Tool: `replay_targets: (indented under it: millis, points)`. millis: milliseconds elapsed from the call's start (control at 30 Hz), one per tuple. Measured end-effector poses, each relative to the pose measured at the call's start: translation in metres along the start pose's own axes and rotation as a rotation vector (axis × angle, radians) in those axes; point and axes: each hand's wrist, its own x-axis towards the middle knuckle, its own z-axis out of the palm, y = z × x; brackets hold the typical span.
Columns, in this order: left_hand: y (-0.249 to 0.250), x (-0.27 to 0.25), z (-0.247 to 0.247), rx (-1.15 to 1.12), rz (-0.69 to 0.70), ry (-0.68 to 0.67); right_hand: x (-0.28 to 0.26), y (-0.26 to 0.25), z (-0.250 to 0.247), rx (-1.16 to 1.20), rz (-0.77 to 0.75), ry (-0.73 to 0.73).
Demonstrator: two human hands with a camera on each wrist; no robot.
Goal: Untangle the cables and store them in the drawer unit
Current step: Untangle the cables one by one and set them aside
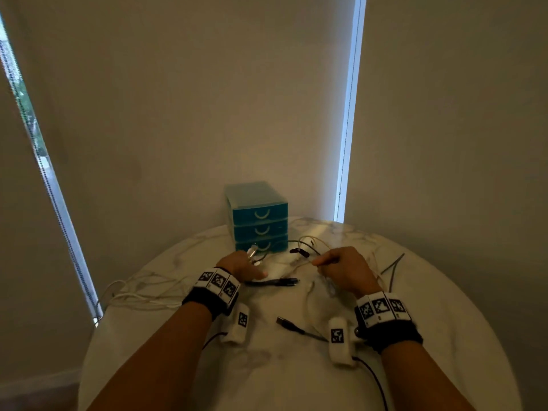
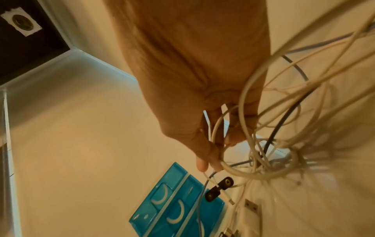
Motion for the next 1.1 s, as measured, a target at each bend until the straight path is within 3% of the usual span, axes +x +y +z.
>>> replay_targets:
  millis: [167,267,400,467,533,633,800,967,1100]
  points:
    - [0.014,0.019,0.004,0.183,0.020,0.044,-0.003,0.003,0.003,0.046,-0.034,0.036]
    - [0.022,0.027,0.010,0.239,0.082,-0.005,-0.006,0.003,-0.001,0.192,-0.074,0.037]
    - [0.028,0.035,0.008,0.088,0.217,0.067,-0.003,0.003,-0.019,0.525,-0.028,0.264]
    - [0.031,0.040,0.003,-0.019,0.262,0.115,0.003,0.015,-0.019,0.392,0.023,0.390]
    - [0.035,0.045,0.000,-0.046,0.279,0.155,0.004,0.023,-0.013,0.235,0.059,0.285]
    - [0.043,0.051,-0.001,-0.031,0.331,0.141,0.002,0.025,-0.001,0.321,0.063,0.014]
    - [0.050,0.064,0.007,0.115,0.282,0.014,0.006,0.025,0.003,0.281,-0.038,0.108]
    - [0.054,0.065,0.011,0.214,0.219,0.065,0.001,0.026,0.001,0.329,0.003,0.079]
    - [0.062,0.057,-0.006,0.011,0.241,0.202,-0.002,0.025,-0.001,0.436,0.038,0.117]
